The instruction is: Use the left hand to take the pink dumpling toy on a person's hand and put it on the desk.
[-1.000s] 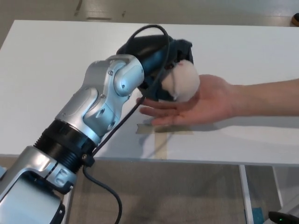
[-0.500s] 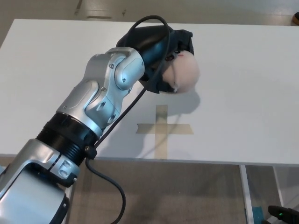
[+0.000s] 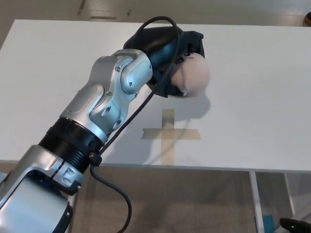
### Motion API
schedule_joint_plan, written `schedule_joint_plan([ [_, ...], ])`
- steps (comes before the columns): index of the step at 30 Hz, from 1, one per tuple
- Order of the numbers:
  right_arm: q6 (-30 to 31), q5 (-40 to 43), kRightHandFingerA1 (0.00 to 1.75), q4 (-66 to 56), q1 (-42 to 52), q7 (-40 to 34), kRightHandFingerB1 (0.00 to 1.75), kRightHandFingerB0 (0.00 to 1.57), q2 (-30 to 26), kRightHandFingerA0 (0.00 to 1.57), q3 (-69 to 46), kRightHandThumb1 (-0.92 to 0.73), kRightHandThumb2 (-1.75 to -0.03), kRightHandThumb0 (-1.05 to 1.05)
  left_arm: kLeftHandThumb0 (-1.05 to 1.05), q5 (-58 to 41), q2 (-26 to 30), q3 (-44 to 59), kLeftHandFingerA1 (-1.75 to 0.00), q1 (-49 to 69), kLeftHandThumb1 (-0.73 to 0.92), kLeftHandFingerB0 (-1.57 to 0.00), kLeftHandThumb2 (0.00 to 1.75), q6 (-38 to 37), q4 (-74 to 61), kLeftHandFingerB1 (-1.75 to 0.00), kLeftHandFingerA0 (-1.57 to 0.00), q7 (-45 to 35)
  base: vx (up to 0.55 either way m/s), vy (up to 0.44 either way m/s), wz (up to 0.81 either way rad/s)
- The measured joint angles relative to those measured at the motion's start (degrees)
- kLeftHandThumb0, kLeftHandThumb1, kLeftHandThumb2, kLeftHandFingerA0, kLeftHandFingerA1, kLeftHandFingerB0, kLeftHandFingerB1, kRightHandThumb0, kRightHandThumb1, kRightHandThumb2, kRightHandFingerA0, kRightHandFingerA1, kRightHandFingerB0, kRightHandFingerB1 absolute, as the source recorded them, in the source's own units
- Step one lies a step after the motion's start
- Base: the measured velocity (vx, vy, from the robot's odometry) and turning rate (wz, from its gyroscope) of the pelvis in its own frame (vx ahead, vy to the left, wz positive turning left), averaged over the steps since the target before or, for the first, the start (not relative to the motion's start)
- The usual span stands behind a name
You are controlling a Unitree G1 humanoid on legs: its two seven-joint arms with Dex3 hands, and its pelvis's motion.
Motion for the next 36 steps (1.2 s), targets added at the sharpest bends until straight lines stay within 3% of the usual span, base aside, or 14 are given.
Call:
schedule_joint_plan([
  [12,0.0,0.0,0.44,0.0,1.4,0.1,0.39,0.44,0.1,0.58,0.0,-0.66,-0.59,-0.22,-0.20,-0.1,0.8,1.1,-1.56,1.9,0.78,-0.70,0.64,0.0,-3.7,-1.19,-0.69,-0.8,0.00,0.000,0.00],
  [18,0.0,0.1,0.44,0.0,1.5,0.1,0.39,0.44,0.0,0.58,-0.2,-0.66,-0.59,-0.22,-0.23,-1.0,4.1,4.5,-1.48,1.2,0.77,-0.86,0.65,-0.4,-6.3,-0.75,-0.72,-2.7,0.00,0.000,0.00],
  [20,0.0,0.2,0.44,-0.1,1.5,0.1,0.39,0.44,0.0,0.58,-0.3,-0.66,-0.59,-0.22,-0.26,-1.4,4.9,5.5,-1.41,1.0,0.76,-0.88,0.66,-0.7,-6.7,-0.66,-0.78,-2.9,0.00,0.000,0.00],
  [21,0.0,0.2,0.44,-0.1,1.5,0.1,0.39,0.44,0.0,0.58,-0.3,-0.66,-0.59,-0.22,-0.26,-1.9,6.4,6.9,-0.92,0.8,0.78,-0.73,0.63,-1.3,-7.5,-0.48,-0.92,-3.2,0.00,0.000,0.00],
  [22,0.0,0.2,0.44,-0.1,1.5,0.1,0.39,0.44,0.0,0.58,-0.3,-0.66,-0.59,-0.22,-0.26,-2.3,8.1,8.2,-0.92,1.0,0.78,-0.73,0.63,-2.0,-7.7,-0.48,-0.92,-3.3,0.00,0.000,0.00],
  [23,0.0,0.2,0.44,-0.1,1.5,0.2,0.39,0.44,0.0,0.58,-0.3,-0.66,-0.59,-0.22,-0.25,-2.4,8.6,8.5,-1.15,1.1,0.78,-0.82,0.63,-2.2,-7.7,-0.54,-0.85,-3.4,0.00,0.000,0.00],
  [24,0.0,0.2,0.44,-0.1,1.5,0.2,0.39,0.44,0.0,0.58,-0.3,-0.66,-0.59,-0.22,-0.25,-2.6,9.5,9.0,-1.28,1.4,0.78,-0.85,0.65,-2.5,-7.7,-0.63,-0.79,-3.4,0.00,0.000,0.00],
  [27,0.0,0.3,0.44,-0.1,1.2,0.3,0.39,0.44,-0.1,0.58,-0.3,-0.66,-0.59,-0.22,-0.24,-2.9,12.5,10.5,-1.25,3.0,0.79,-0.84,0.64,-3.9,-6.7,-0.64,-0.79,-3.5,0.00,0.000,0.00],
  [28,0.0,0.3,0.44,-0.1,1.2,0.3,0.39,0.44,-0.2,0.58,-0.3,-0.66,-0.59,-0.22,-0.23,-3.0,13.4,10.9,-1.26,3.6,0.79,-0.83,0.64,-4.2,-6.2,-0.57,-0.80,-3.6,0.00,0.000,0.00],
  [29,0.0,0.3,0.44,-0.1,1.1,0.3,0.39,0.44,-0.3,0.58,-0.3,-0.66,-0.59,-0.22,-0.25,-3.0,14.1,11.2,-1.40,4.1,0.78,-0.83,0.65,-4.4,-5.8,-0.57,-0.76,-3.6,0.00,0.000,0.00],
  [31,0.0,0.3,0.44,-0.1,1.1,0.3,0.39,0.44,-0.4,0.58,-0.3,-0.66,-0.59,-0.22,-0.26,-3.2,15.5,11.8,-1.43,5.0,0.77,-0.84,0.66,-5.0,-5.1,-0.60,-0.74,-3.6,0.00,0.000,0.00],
  [32,0.0,0.3,0.44,-0.1,1.0,0.3,0.39,0.44,-0.4,0.57,-0.3,-0.66,-0.59,-0.22,-0.23,-3.3,16.1,12.2,-1.54,5.5,0.79,-0.68,0.64,-5.3,-4.8,-1.10,-0.64,-3.7,0.00,0.000,0.00],
  [35,0.0,0.2,0.44,-0.1,0.9,0.3,0.39,0.44,-0.4,0.57,-0.2,-0.66,-0.59,-0.22,-0.23,-4.0,17.5,13.2,-1.55,6.9,0.79,-0.63,0.64,-6.1,-4.0,-1.20,-0.63,-3.6,0.00,0.000,0.00],
  [36,0.0,0.2,0.44,-0.1,0.9,0.3,0.39,0.44,-0.4,0.58,-0.2,-0.66,-0.59,-0.22,-0.20,-4.1,17.6,13.4,-1.55,7.3,0.79,-0.55,0.65,-6.2,-3.8,-1.32,-0.65,-3.6,0.00,0.000,0.00],
])
